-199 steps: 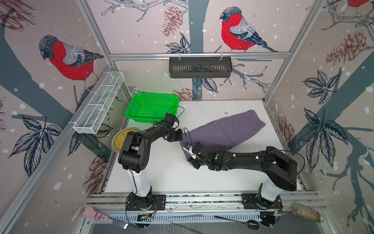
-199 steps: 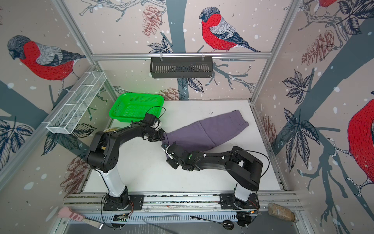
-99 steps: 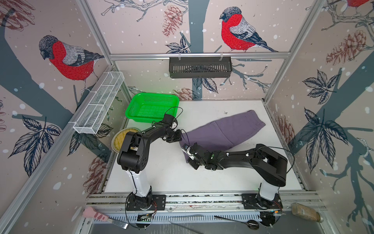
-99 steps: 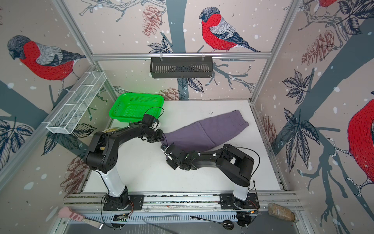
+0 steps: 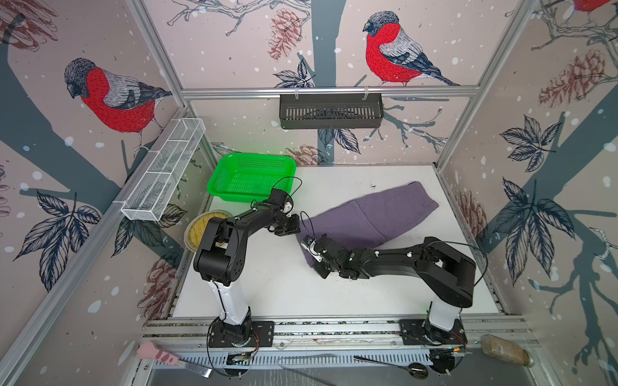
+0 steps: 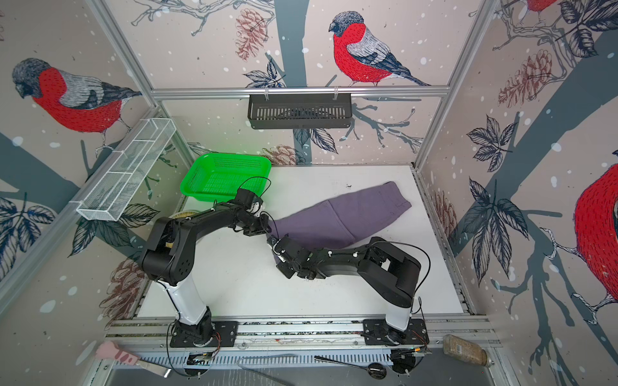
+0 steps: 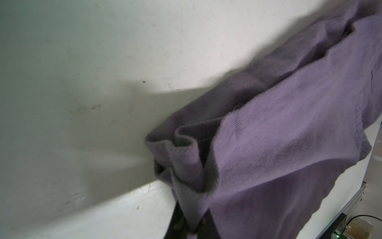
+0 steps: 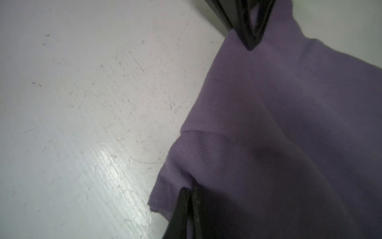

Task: Fold and stack the trousers
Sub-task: Smooth out the trousers at the center of the table.

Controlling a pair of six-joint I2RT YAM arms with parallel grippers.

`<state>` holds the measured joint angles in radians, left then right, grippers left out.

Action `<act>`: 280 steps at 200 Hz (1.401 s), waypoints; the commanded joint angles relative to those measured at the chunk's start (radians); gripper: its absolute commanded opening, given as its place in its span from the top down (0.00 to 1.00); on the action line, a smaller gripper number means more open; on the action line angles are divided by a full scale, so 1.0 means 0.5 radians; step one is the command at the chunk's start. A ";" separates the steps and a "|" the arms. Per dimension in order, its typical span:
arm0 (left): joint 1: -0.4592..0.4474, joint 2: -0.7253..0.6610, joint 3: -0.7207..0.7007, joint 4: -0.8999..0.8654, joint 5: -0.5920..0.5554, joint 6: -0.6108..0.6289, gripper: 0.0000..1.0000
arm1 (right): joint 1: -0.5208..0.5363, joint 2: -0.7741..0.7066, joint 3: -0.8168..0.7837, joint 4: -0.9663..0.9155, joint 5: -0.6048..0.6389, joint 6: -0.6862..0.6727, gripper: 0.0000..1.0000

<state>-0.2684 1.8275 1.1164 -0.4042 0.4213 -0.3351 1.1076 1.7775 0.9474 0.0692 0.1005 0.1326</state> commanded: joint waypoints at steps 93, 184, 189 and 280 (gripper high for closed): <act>0.049 0.027 0.068 -0.060 0.015 0.076 1.00 | 0.103 -0.163 -0.191 -0.132 -0.115 0.066 0.92; 0.050 -0.027 0.109 -0.158 0.016 0.150 0.96 | -0.181 -0.544 -0.134 -0.156 -0.322 0.150 0.42; 0.049 -0.035 0.107 -0.164 0.010 0.146 0.96 | -0.230 -0.583 -0.138 -0.164 -0.333 0.160 0.41; 0.051 -0.143 0.067 -0.250 -0.198 0.080 0.45 | -0.960 -0.970 -0.157 -0.325 -0.509 0.227 0.30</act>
<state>-0.2451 1.7988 1.1633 -0.5091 0.3695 -0.2817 0.6617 1.3159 0.8745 -0.0628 -0.1200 0.2359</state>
